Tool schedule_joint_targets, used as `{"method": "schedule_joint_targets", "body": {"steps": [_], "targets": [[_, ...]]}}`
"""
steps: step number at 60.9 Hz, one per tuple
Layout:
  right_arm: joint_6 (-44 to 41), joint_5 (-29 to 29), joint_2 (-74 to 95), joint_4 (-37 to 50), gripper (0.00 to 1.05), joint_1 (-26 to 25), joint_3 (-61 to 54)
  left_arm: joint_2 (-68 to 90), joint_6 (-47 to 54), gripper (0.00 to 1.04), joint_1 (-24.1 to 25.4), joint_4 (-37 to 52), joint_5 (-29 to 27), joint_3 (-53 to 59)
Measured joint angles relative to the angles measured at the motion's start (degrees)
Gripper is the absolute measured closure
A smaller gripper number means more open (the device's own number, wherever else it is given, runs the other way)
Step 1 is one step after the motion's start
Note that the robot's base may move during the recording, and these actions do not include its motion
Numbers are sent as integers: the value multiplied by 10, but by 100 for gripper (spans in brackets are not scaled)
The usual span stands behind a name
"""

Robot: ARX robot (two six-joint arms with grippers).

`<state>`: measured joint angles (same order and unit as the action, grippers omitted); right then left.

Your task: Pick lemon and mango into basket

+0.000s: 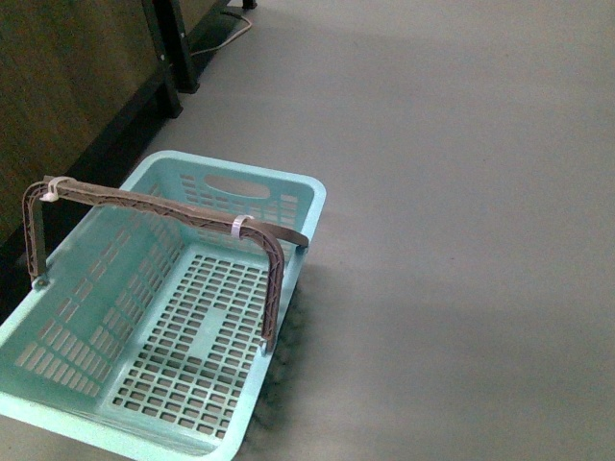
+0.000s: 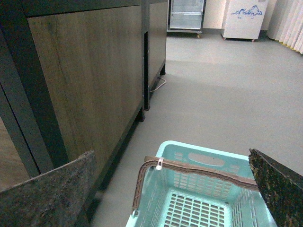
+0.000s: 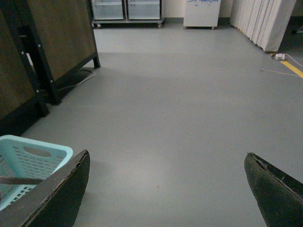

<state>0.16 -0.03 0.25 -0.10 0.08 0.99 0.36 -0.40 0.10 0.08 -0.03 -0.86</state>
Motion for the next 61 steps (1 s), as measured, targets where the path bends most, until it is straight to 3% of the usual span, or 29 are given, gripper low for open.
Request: {"method": "schedule_joint_targets", "body": {"steps": [35, 38, 42, 45, 53, 61], "targets": [[0, 0, 0, 0, 9, 0, 0, 0, 0, 7, 0, 0, 0, 0], [0, 0, 0, 0, 9, 0, 0, 17, -26, 7, -18, -40, -61, -14], [0, 0, 0, 0, 9, 0, 0, 94, -119, 7, -60, -124, -185, -50], [0, 0, 0, 0, 9, 0, 0, 139, -179, 7, -67, -123, -215, -57], [0, 0, 0, 0, 9, 0, 0, 216, -288, 7, -64, -64, -192, -73], [0, 0, 0, 0, 9, 0, 0, 333, -391, 7, -37, 50, -113, -91]]}}
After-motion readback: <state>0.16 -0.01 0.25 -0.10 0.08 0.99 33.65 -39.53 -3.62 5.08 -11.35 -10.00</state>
